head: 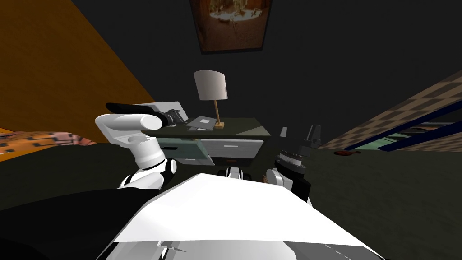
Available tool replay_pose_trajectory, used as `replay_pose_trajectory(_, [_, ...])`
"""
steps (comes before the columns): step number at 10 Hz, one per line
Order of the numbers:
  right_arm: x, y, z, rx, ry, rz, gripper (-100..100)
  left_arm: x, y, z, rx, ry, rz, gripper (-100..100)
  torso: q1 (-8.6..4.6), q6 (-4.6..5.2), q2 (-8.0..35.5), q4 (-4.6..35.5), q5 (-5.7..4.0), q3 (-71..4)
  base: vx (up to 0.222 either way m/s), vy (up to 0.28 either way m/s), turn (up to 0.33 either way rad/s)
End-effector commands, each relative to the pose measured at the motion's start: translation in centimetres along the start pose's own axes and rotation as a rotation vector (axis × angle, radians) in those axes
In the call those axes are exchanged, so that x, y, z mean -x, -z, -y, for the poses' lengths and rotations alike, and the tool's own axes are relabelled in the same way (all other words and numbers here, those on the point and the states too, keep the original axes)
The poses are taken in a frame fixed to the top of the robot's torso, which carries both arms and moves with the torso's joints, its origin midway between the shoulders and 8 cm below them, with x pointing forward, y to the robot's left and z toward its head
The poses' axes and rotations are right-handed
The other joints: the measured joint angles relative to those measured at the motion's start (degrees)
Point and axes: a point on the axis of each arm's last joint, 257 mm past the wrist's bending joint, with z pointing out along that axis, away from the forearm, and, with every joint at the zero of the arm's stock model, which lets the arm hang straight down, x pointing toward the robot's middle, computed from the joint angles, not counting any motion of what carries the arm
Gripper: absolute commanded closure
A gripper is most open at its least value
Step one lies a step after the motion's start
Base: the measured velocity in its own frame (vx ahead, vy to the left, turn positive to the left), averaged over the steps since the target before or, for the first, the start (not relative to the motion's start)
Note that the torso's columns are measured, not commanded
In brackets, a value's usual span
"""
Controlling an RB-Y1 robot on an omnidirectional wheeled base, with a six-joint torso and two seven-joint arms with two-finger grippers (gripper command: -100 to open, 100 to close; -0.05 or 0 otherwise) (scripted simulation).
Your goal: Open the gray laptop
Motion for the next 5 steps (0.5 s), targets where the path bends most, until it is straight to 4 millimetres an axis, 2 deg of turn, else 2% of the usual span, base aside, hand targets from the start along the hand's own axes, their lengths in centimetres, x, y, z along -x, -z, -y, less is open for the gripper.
replay_pose_trajectory(1, [0.0, 0.0, 0.0, 0.0, 0.0, 0.0, 0, -0.23, 1.83, 0.76, 0.004, -0.001, 0.006, -100, -0.03, 0.01, 0.0, 0.0, -0.01, 0.0, 0.045, 0.023, -0.006])
replay_pose_trajectory(2, [0.0, 0.0, 0.0, 0.0, 0.0, 0.0, 0, -0.31, 2.5, 1.03, 0.004, -0.002, 0.008, -100, -0.06, 0.0, 0.0, 0.0, -0.01, 0.0, 0.048, 0.024, -0.003])
replay_pose_trajectory(3, [0.0, 0.0, 0.0, 0.0, 0.0, 0.0, 0, -0.34, 2.16, 0.92, 0.001, -0.002, 0.005, -100, -0.06, 0.0, 0.0, 0.0, -0.02, 0.0, 0.022, 0.012, 0.0])
replay_pose_trajectory(4, [0.0, 0.0, 0.0, 0.0, 0.0, 0.0, 0, -0.31, 2.24, 0.88, 0.004, -0.001, 0.007, 0, -0.09, 0.01, 0.0, 0.0, -0.02, 0.0, 0.0, 0.0, 0.0])
replay_pose_trajectory(5, [0.0, 0.0, 0.0, 0.0, 0.0, 0.0, 0, -0.31, 2.23, 0.88, 0.004, -0.001, 0.007, 0, -0.1, 0.0, 0.1, 0.0, -0.03, 0.0, 0.0, 0.0, 0.0])
